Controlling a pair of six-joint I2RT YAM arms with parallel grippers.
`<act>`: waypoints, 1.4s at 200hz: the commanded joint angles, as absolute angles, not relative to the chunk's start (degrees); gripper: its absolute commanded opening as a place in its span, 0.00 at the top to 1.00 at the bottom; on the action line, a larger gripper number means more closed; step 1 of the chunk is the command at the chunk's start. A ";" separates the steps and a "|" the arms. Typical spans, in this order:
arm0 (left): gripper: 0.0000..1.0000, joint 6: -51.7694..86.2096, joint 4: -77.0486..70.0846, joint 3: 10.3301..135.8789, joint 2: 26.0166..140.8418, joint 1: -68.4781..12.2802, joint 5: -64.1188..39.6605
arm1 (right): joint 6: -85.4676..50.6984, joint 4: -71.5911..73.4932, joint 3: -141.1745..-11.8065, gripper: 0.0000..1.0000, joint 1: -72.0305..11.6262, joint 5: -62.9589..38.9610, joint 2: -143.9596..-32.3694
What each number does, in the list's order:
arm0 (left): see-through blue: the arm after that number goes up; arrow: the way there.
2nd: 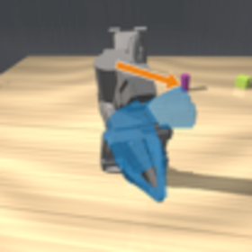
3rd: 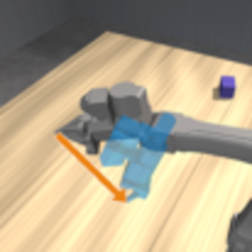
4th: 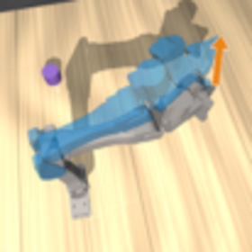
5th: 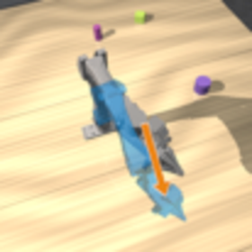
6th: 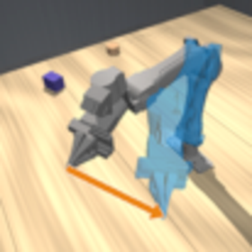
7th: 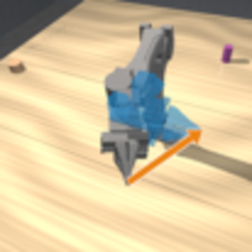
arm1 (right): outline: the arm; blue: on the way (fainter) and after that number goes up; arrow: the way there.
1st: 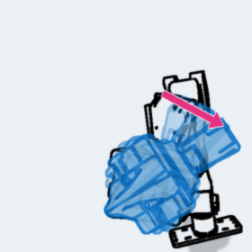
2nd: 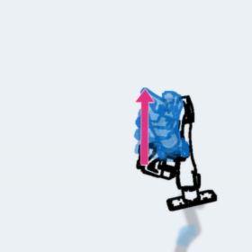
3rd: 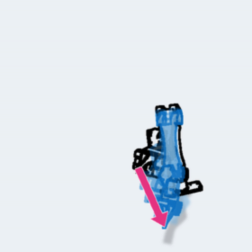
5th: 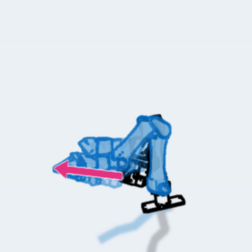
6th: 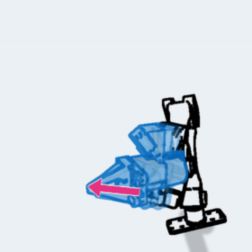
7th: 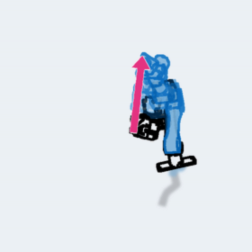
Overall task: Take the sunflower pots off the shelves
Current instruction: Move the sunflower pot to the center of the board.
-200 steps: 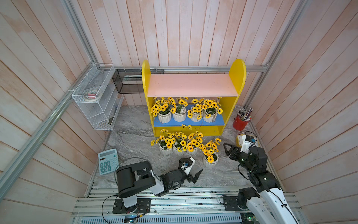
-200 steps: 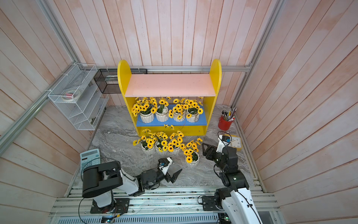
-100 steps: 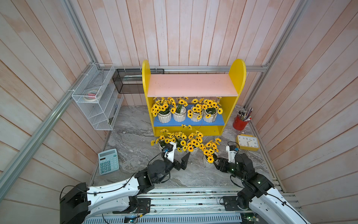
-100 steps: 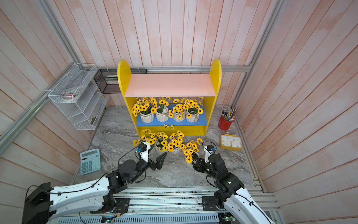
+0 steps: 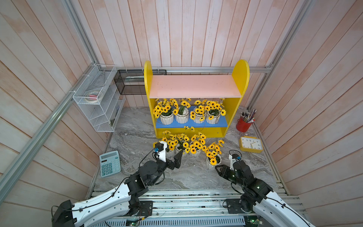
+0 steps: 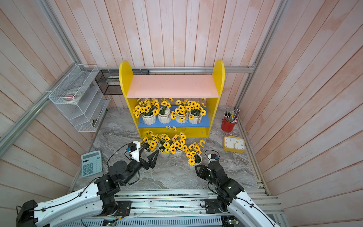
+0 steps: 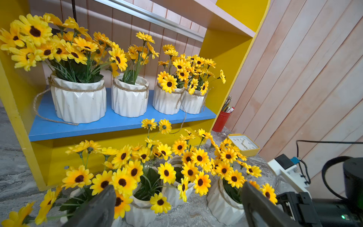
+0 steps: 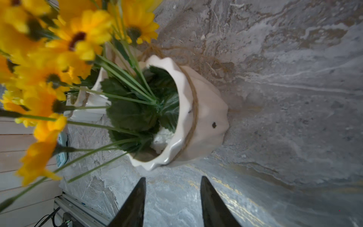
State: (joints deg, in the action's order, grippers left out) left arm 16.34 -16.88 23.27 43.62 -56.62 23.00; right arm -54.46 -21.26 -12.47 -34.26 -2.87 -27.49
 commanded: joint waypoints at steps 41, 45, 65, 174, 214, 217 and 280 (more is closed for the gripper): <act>0.00 14.41 -14.85 23.53 43.23 -56.26 23.83 | -51.35 -11.58 -12.86 0.55 -34.63 1.92 -34.15; 0.00 14.14 -14.63 23.70 43.20 -56.25 24.03 | -50.96 -10.50 -12.75 0.55 -34.55 1.95 -34.62; 0.00 13.28 -14.07 24.66 43.24 -56.17 24.35 | -48.07 -7.11 -14.05 0.55 -34.24 3.11 -38.99; 0.00 11.30 -13.62 26.84 44.41 -55.55 24.26 | -33.62 8.09 -21.15 0.56 -30.08 -3.17 -58.83; 0.00 10.97 -13.28 27.70 44.93 -55.37 24.09 | -30.50 8.06 -22.61 0.56 -29.36 -3.54 -60.34; 0.00 10.81 -13.33 27.73 44.98 -55.37 24.12 | -30.54 8.15 -22.51 0.57 -29.36 -3.71 -60.26; 0.00 10.45 -10.84 30.29 44.91 -55.37 26.76 | -31.00 3.08 -22.31 0.56 -29.27 -3.61 -55.48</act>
State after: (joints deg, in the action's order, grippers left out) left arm 11.57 -12.56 27.29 44.86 -55.77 24.56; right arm -31.62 5.52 -21.21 -29.52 -2.94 -58.33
